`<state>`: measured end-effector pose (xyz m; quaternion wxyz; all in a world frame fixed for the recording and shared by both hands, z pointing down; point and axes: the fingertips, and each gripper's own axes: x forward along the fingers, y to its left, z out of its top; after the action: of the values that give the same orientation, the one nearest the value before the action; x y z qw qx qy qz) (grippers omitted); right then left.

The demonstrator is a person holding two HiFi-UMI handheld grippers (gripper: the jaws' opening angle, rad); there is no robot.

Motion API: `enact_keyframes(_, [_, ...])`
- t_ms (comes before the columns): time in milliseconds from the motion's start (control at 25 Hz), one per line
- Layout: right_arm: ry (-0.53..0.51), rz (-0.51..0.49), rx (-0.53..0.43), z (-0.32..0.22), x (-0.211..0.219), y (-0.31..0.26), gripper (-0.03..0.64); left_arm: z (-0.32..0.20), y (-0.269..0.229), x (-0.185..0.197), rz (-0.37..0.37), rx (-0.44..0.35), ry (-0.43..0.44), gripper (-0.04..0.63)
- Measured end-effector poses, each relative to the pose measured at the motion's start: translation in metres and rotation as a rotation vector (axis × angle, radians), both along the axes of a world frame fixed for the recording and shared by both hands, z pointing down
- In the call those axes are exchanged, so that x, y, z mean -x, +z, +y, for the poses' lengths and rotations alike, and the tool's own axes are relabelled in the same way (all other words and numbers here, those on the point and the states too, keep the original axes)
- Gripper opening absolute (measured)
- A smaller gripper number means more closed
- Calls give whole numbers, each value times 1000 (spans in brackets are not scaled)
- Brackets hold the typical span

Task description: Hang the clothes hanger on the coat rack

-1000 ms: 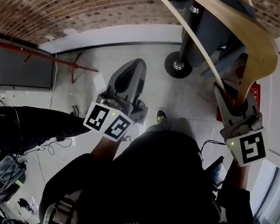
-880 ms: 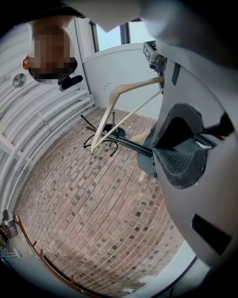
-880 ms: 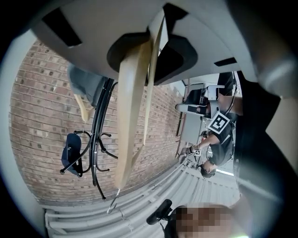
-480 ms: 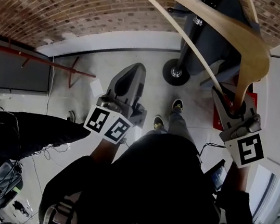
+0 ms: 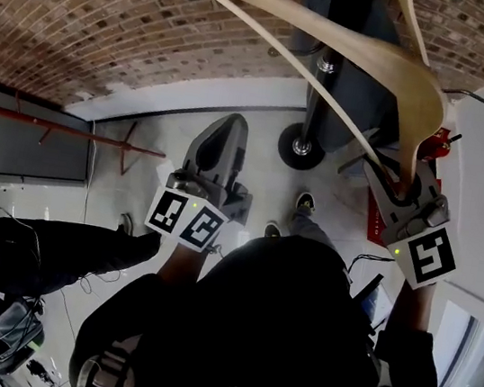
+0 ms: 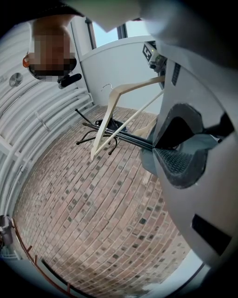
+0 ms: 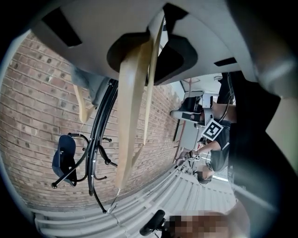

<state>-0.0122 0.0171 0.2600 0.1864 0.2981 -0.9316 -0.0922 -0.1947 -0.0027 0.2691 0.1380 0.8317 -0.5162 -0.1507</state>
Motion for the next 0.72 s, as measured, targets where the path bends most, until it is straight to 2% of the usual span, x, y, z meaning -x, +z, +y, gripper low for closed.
enact_keyframes(240, [-30,30,23,-48,-32,16,44,-48,6,-34,-16,-8,-5,21])
enact_keyframes(720, [-47,71,141,-111,-66,17,44,-108,2,-61,-25,-19,-36,20])
